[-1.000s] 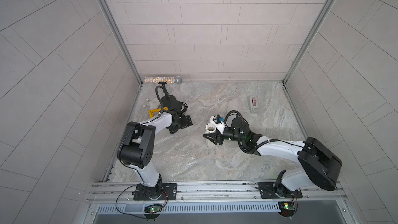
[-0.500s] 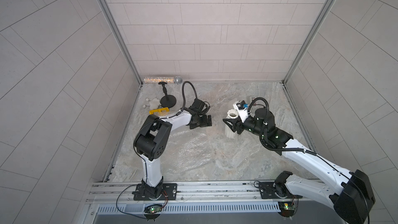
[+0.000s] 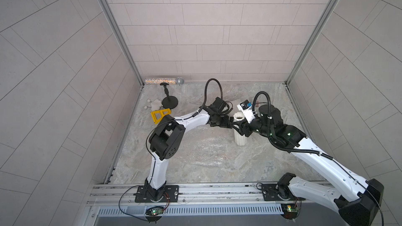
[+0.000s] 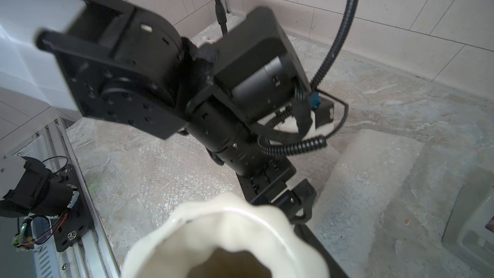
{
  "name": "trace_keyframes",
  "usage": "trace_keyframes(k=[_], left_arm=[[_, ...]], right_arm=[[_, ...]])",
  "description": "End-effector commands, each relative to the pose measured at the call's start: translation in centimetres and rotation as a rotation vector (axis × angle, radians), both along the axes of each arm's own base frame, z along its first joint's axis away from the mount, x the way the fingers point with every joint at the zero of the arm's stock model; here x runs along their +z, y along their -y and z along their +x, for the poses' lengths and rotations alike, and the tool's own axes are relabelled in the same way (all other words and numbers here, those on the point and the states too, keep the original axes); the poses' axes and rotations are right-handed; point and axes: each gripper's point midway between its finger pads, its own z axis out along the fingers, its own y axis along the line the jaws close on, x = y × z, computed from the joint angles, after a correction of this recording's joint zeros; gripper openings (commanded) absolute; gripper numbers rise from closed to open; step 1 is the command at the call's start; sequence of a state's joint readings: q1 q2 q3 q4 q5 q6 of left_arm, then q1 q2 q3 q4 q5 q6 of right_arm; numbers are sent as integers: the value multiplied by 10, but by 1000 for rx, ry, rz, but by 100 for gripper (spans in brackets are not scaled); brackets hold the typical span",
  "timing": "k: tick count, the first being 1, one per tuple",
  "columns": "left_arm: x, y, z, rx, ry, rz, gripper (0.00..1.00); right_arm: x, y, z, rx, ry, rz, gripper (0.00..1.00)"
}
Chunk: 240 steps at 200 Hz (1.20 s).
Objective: Wrap vases in bubble wrap
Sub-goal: Move the bubble wrap to the center of the board, then place the vase in bubble wrap.
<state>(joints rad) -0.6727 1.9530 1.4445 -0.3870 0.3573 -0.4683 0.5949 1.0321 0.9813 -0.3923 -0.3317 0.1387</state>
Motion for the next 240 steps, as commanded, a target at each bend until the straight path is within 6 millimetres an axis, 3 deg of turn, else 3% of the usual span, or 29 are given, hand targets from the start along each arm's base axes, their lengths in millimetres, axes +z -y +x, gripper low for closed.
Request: trace_keyframes(k=[1,28,55,79,97,121,146,189,240], left_arm=[[57,-51,8,89,116,-4,100],[68,-128,-8,333,89,-51,100],[54,-199,-45,577,73,-22,100],[50,-245,-79,728,97,-3,100],[49,-271,-99,797,108,18,100],[44,-289,-119,850,98,51,100],[43,-291,-130,857,99,33,100],[40,-301,-142,907,105,36,100],[32,-314,-153,1001,97,37,100]], right_arm=[[12,-6,-8,22,5,-48,21],[0,-31,-21,87,-35,-172,21],[-22,-62,-31,161,-97,-271,21],[-43,-94,-39,236,-123,-380,21],[-58,-107,-34,248,-141,-440,21],[-77,-125,-33,305,-148,-556,21],[-93,-144,-32,335,-199,-626,20],[-126,-163,-26,354,-264,-802,19],[-154,-185,-18,361,-304,-862,20]])
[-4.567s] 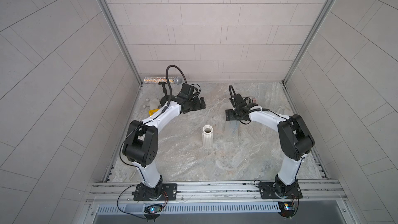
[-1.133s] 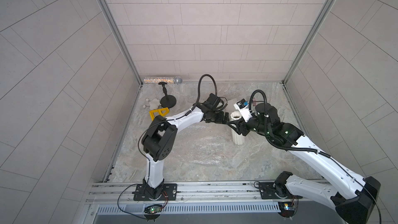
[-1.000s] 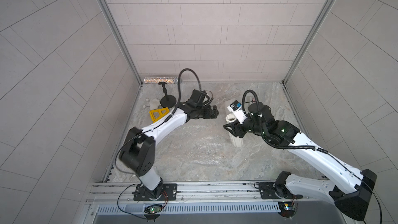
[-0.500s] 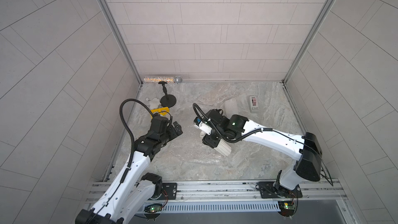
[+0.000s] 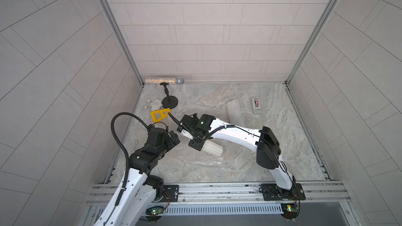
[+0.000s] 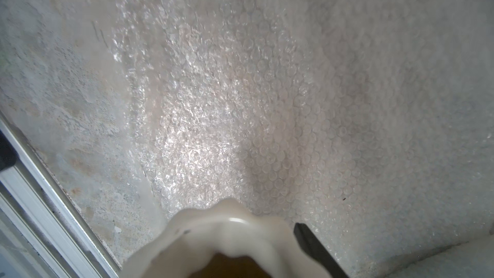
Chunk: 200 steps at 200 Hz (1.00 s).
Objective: Wrap vases in bubble wrap
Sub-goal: Place the vase in bubble wrap.
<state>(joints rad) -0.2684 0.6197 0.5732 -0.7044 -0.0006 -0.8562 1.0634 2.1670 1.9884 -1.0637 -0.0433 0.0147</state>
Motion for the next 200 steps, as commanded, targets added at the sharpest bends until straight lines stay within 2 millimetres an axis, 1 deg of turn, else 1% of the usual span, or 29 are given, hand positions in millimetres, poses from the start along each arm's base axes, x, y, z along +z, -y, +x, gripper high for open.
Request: trace_keyframes(k=[1,27,43,57,63,100,119,134,149,162,173,186,192,200], left_arm=[[-8,-14,-8,77,-34,27,100],[-8,-18,-11,93,-26,32,100],[-10,-19,-12,96,-32,34,100],[-11,-20,-12,101,-36,38,100],[-12,-20,-13,101,-38,39,100],[-11,-21,-12,108,-29,40,100],[-10,-21,-10,110,-23,37,100],[-10,-19,-11,105,-24,31,100],[-7,-19,-10,105,-14,28,100],[-4,-19,-9,101,-4,27,100],[0,-19,-8,98,1,29,100],[2,-18,-8,95,4,29,100],[3,-18,-8,92,6,27,100],[5,-17,-7,90,11,25,100]], right_arm=[[3,5,1,8,8,-69,20],[-14,-3,5,6,5,-101,21],[-27,-6,9,-6,7,-123,26],[-38,-10,13,-12,12,-138,28],[-41,-11,16,-17,33,-148,30],[-63,-27,19,7,39,-125,44],[-72,-31,19,10,34,-123,48],[-69,-31,23,1,50,-110,52],[-60,-36,25,-5,58,-66,57],[-55,-34,29,-18,72,-61,63],[-52,-32,28,-13,58,-61,67],[-48,-29,30,-14,58,-52,75],[-44,-29,31,-13,63,-45,79],[-38,-27,33,-16,80,-37,81]])
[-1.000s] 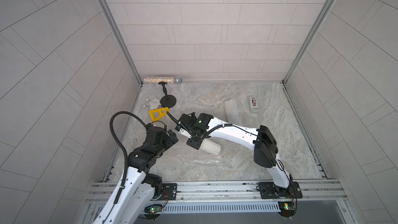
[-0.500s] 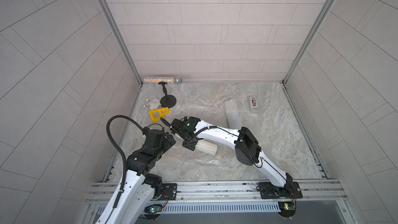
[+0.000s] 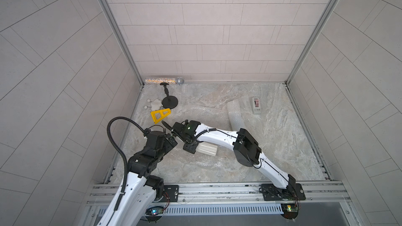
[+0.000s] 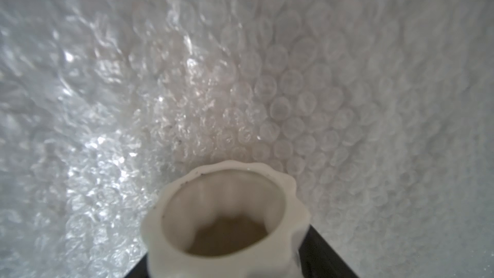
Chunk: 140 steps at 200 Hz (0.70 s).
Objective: Wrap vases in bubble wrap
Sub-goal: Place the vase in bubble wrap.
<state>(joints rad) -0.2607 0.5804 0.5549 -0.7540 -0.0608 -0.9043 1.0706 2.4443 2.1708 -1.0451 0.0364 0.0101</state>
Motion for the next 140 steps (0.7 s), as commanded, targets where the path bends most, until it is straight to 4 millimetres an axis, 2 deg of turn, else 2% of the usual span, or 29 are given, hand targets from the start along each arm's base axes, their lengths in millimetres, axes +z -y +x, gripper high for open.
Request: trace_keyframes(k=[1,35,61,83,95,107,114,140], left_arm=[[12,-2,2,7,29,6,100],[20,2,4,-13,46,-12,100],[28,6,5,-38,56,-21,100],[26,11,-3,-72,28,-36,100],[20,13,-10,-84,-1,-49,100],[17,13,-17,-87,-15,-59,100],[16,13,-21,-89,-17,-63,100],[15,16,-27,-92,-11,-101,100]], right_arm=[[38,0,7,-7,50,67,81],[78,8,4,-4,82,131,84],[101,23,-9,-27,108,205,84],[115,33,-26,-42,161,271,83],[116,35,-39,-55,166,317,81],[107,37,-56,-51,169,346,79],[106,32,-65,-39,168,381,78],[79,30,-95,-6,165,394,75]])
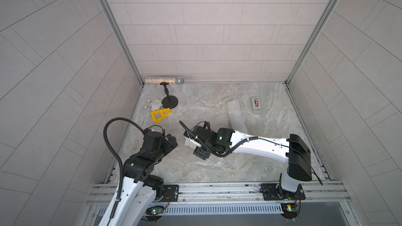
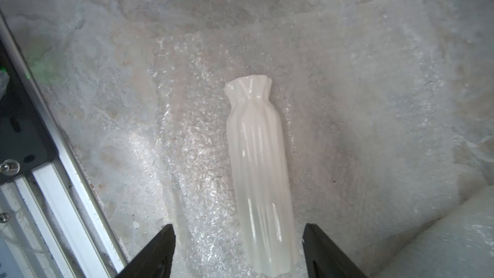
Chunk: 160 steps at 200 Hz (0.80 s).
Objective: Wrap vases in bubble wrap
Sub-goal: Place the vase in bubble wrap, then wrap the vase in bubble wrap.
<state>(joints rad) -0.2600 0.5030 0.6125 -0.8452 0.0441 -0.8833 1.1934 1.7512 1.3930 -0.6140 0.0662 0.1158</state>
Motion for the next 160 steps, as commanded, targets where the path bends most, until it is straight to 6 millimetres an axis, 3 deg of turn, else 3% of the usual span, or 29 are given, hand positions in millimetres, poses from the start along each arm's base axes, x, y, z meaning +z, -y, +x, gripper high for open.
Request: trace_keyframes(k=[1,54,112,160], left_arm=[[-6,2,-13,-11,-37,-27,100],[-10,9,-14,-16,-65,-66,100],[-17,7,-17,-3,-75,-69,100],[-23,9,-15,3,-77,-85,100]], right_arm=[[-20,-15,-16,-16,13,64,75],[-61,-19,-39,55,77,11,66],[-94,-15,-39,102,104,-76,60],[-110,4,-23,56,193,-166,51]])
